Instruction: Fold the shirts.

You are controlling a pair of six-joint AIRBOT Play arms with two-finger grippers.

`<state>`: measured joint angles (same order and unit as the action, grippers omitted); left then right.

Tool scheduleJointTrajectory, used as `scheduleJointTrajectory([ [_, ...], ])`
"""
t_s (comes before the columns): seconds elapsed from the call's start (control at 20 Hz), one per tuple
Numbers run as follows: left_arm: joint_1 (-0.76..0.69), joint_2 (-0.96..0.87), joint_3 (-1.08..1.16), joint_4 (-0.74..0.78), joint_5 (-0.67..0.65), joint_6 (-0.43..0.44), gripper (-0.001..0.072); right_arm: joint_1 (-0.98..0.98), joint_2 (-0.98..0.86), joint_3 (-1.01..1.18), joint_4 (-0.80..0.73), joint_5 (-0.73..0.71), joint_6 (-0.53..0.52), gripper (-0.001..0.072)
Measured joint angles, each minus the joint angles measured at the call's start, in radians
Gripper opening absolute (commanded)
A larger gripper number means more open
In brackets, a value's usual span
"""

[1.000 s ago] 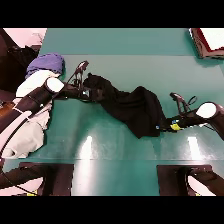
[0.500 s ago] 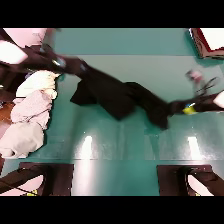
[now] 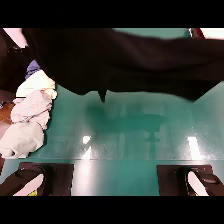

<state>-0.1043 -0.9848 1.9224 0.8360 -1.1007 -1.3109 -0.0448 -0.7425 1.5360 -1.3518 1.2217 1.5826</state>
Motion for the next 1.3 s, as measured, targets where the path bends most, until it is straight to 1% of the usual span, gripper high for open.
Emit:
scheduleJointTrajectory([
  [0.15,0.003,0.015,0.135,-0.061,-0.029,-0.001,0.0028,-0.011,0.008,0.134,-0.001,0.042,-0.006,0.0017],
  [0.3,0.004,0.021,0.202,-0.188,-0.061,-0.002,0.0028,-0.015,-0.007,0.263,-0.002,0.118,-0.016,0.0017],
  [0.4,0.004,0.022,0.219,-0.285,-0.098,-0.004,0.0027,-0.016,-0.034,0.349,-0.002,0.199,-0.020,0.0017],
  [0.5,0.003,0.025,0.200,-0.327,-0.146,-0.022,0.0027,-0.017,-0.086,0.423,0.004,0.300,-0.022,0.0017],
  [0.6,0.003,0.024,0.129,-0.285,-0.193,-0.059,0.0027,-0.014,-0.155,0.451,0.037,0.401,-0.020,0.0017],
  [0.7,0.003,0.012,-0.001,-0.177,-0.234,-0.104,0.0027,0.002,-0.228,0.417,0.069,0.468,-0.010,0.0016],
  [0.8,0.004,-0.015,-0.171,-0.081,-0.256,-0.134,0.0028,0.031,-0.314,0.332,0.091,0.511,-0.002,0.0017],
  [0.9,0.004,-0.067,-0.357,-0.023,-0.244,-0.140,0.0028,0.058,-0.407,0.217,0.105,0.526,0.001,0.0017],
  [1.05,0.004,-0.195,-0.556,0.019,-0.138,-0.100,0.0028,0.082,-0.551,0.067,0.112,0.452,-0.028,0.0018],
  [1.2,0.004,-0.352,-0.630,0.031,-0.010,-0.058,0.0030,0.089,-0.682,-0.021,0.117,0.305,-0.054,0.0019],
  [1.25,0.004,-0.402,-0.636,0.035,0.026,-0.051,0.0191,0.091,-0.720,-0.031,0.117,0.261,-0.059,0.0019],
  [1.3,0.004,-0.439,-0.639,0.035,0.055,-0.049,0.0490,0.092,-0.756,-0.033,0.119,0.222,-0.063,0.0024],
])
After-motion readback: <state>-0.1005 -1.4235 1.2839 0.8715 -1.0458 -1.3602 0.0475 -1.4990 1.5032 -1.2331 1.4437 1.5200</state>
